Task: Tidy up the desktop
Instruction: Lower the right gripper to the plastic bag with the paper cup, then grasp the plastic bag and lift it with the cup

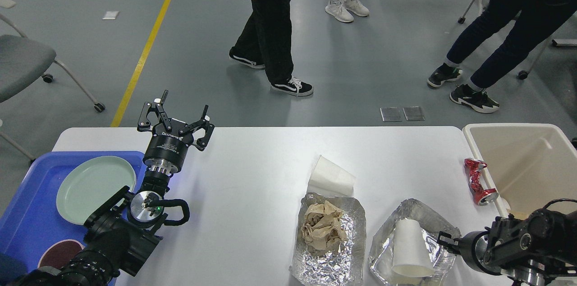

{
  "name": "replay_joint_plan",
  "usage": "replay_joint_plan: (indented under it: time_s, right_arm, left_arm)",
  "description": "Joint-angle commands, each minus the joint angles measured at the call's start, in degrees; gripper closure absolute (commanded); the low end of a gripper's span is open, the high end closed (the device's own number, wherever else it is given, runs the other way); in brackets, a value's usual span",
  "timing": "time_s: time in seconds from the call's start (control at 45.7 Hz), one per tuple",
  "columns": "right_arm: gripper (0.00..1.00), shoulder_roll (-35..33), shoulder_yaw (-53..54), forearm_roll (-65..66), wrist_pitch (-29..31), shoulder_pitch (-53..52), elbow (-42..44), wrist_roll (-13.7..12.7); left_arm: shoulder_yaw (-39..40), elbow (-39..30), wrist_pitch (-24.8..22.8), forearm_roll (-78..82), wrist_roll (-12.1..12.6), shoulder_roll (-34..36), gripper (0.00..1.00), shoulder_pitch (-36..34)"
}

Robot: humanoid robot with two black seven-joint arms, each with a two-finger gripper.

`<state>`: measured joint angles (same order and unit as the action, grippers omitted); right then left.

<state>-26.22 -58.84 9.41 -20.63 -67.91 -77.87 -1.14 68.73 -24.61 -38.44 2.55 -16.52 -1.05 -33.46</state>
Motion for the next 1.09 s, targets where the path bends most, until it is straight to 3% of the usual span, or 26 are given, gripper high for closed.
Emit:
replay_joint_plan:
  time_s: [0.0, 0.46, 0.679, 0.832, 0.964, 1.073]
  right_arm:
    - [1.0, -0.5, 0.1, 0.0, -0.1, -0.7, -0.5, 0.0]
    - [1.0, -3.0, -0.9, 0.2, 3.4, -11.0, -2.9, 0.1]
    - [1.0, -7.1, 0.5, 2.7, 29.0, -34.5, -2.9, 0.6]
    - [1.0, -5.9, 1.0, 2.6, 46.6, -52.7, -3.4, 3.2]
    - [1.0, -4.4, 4.4, 2.5, 56.0, -63.1, -6.5, 3.3]
    - [1.0, -4.7, 7.5, 2.5, 59.1, -66.9, -11.3, 3.2]
  left_arm:
    - [0.0, 0.0, -0.1, 0.0, 0.0, 0.0, 0.04, 0.0]
    - [0.0, 0.0, 0.0, 0.0, 0.0, 0.0, 0.04, 0.0]
    - [0.0, 0.0, 0.0, 0.0, 0.0, 0.0, 0.04, 0.1]
    - [0.0, 0.0, 0.0, 0.0, 0.0, 0.0, 0.04, 0.0]
    - [0.0, 0.0, 0.0, 0.0, 0.0, 0.0, 0.04, 0.0]
    - [0.0, 0.0, 0.0, 0.0, 0.0, 0.0, 0.04, 0.1]
